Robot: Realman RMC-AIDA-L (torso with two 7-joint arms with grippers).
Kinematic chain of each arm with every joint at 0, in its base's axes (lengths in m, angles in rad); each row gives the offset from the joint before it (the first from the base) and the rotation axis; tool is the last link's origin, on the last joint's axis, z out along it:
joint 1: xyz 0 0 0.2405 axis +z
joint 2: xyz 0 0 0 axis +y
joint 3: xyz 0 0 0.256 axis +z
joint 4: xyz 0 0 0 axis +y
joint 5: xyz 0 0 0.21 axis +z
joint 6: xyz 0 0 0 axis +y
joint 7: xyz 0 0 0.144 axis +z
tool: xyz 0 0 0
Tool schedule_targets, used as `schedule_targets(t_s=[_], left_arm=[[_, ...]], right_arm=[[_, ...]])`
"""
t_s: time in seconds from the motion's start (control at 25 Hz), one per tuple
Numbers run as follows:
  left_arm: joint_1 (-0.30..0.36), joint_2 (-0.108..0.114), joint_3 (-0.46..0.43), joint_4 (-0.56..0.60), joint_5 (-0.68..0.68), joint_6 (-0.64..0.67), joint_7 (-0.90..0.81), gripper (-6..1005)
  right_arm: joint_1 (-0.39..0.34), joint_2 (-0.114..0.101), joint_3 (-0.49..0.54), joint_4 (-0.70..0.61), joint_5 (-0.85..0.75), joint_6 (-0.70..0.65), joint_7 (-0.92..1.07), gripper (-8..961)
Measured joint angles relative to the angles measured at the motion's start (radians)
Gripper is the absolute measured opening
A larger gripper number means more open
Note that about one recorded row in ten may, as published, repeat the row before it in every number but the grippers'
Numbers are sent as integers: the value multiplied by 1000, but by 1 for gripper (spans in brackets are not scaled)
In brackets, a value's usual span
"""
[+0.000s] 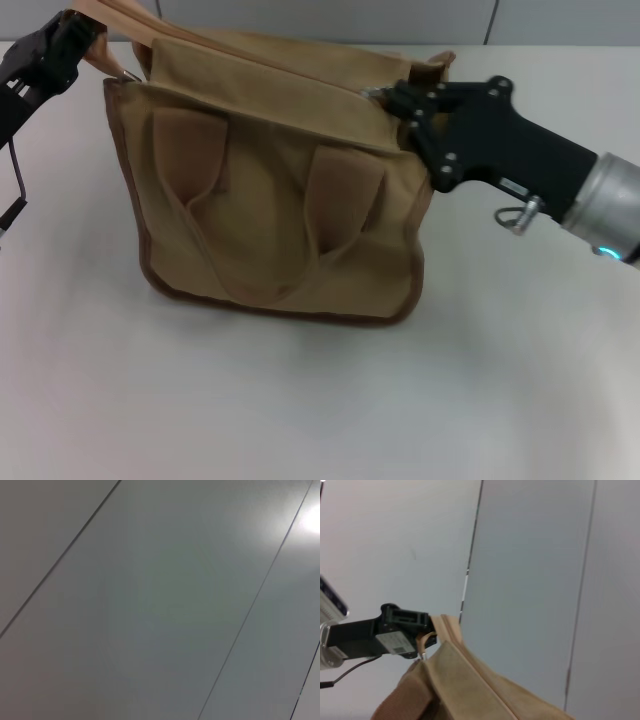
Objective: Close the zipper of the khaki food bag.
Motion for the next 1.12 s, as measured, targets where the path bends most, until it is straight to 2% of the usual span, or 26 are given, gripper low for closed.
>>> schedule_targets(t_s=[0.16,0.2,0.36,0.48,0.6,0.64,0.84,0.96,1.08,1.12], left_arm=[[1,0,3,0,3,-1,-3,105],[1,0,4,0,4,1,-3,105],[3,0,20,0,10,10,9,106],[7,1,38,3,29,18,31,106],[15,8,60,25,110,26,68,106],[25,10,62,44,174,28,95,106],[75,12,60,143,288,63,173,107],[127,12,28,224,294,150,237,213],[140,12,-24,245,272,197,242,320],[141,11,-54,248,263,222,237,438]], right_arm=[[-40,-1,51,24,0,-75,7,71],[-40,-1,51,24,0,-75,7,75],[-50,-7,94,58,-1,-211,100,89],[-54,-8,112,70,-2,-240,138,100],[-67,-7,124,93,-2,-276,145,111],[-71,-7,126,101,-2,-290,145,115],[-74,-8,126,148,-2,-354,144,211],[-64,-7,126,186,-4,-368,145,268],[-58,-5,122,198,-4,-375,145,326],[-56,-5,119,201,-4,-381,145,384]])
